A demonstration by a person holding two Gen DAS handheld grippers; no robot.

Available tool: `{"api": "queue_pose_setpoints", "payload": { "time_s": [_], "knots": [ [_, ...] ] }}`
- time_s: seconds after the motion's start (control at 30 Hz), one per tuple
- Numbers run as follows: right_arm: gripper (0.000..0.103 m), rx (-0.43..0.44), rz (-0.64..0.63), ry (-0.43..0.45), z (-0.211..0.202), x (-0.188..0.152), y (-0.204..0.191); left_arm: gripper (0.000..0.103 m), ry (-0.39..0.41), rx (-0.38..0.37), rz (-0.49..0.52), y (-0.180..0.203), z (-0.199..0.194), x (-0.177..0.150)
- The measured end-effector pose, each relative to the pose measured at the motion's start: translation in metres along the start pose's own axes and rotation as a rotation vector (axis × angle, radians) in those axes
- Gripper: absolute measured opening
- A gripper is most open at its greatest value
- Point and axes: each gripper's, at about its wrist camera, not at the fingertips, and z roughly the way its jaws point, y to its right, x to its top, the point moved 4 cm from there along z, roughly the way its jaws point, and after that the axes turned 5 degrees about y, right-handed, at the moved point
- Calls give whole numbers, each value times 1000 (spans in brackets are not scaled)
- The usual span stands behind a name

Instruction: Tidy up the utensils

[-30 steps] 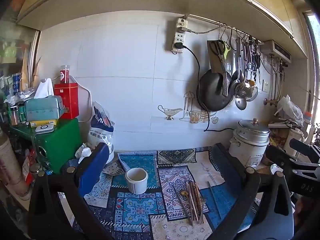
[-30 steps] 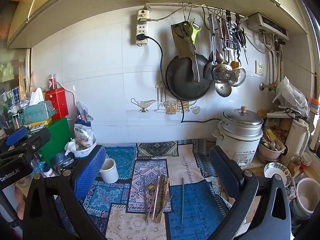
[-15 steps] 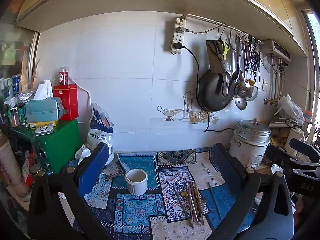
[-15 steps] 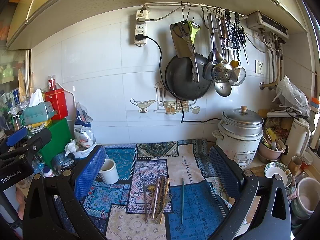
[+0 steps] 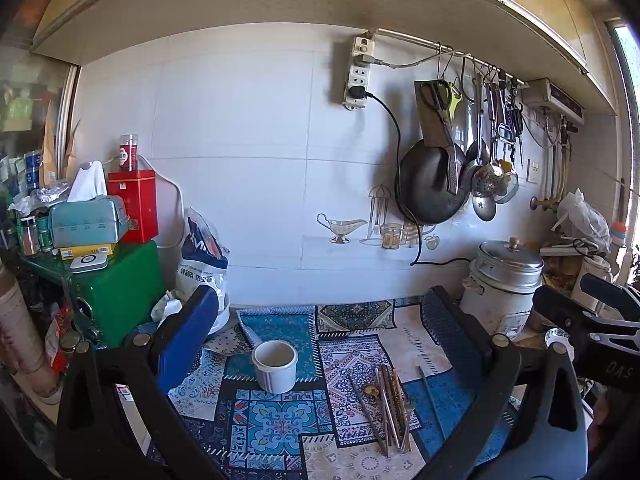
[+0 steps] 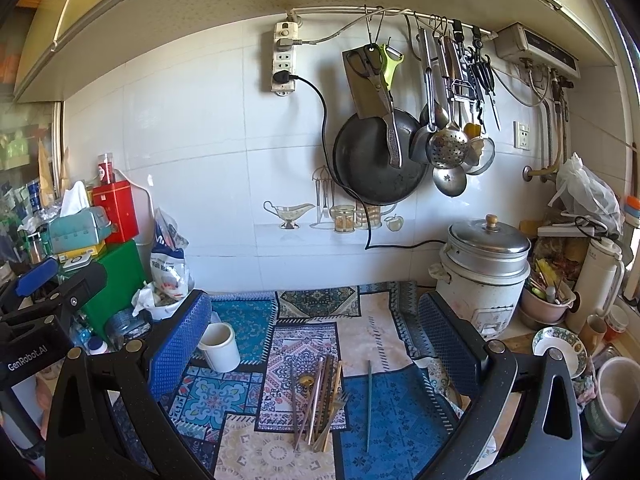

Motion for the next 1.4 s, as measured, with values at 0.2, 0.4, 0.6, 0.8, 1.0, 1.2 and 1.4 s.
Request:
{"api": "queue_pose_setpoints", "payload": {
  "time_s": [0.2, 0.4, 0.6, 0.8, 1.0, 1.2, 1.4],
  "knots": [
    [103, 0, 1, 0, 0, 0, 0, 103, 5, 2, 2, -1, 1, 0],
    [103, 1, 0, 2, 1, 1, -3, 103, 5, 2, 2, -1, 1, -1],
    [103, -1, 2, 4, 1, 1, -3, 103, 5, 2, 1, -1, 0, -1],
    [103, -1, 1, 5, 2, 1, -3, 103, 6, 3, 1, 0, 0, -1],
    [103, -3, 3, 6, 2, 1, -2, 103, 5, 3, 2, 0, 0, -2],
    [103, -7, 3, -1, 8, -1, 0, 103, -5, -1, 7, 0, 7, -2],
    [103, -20, -5, -20, 19, -5, 4, 103, -32, -8, 5, -1, 24, -6]
  ]
}}
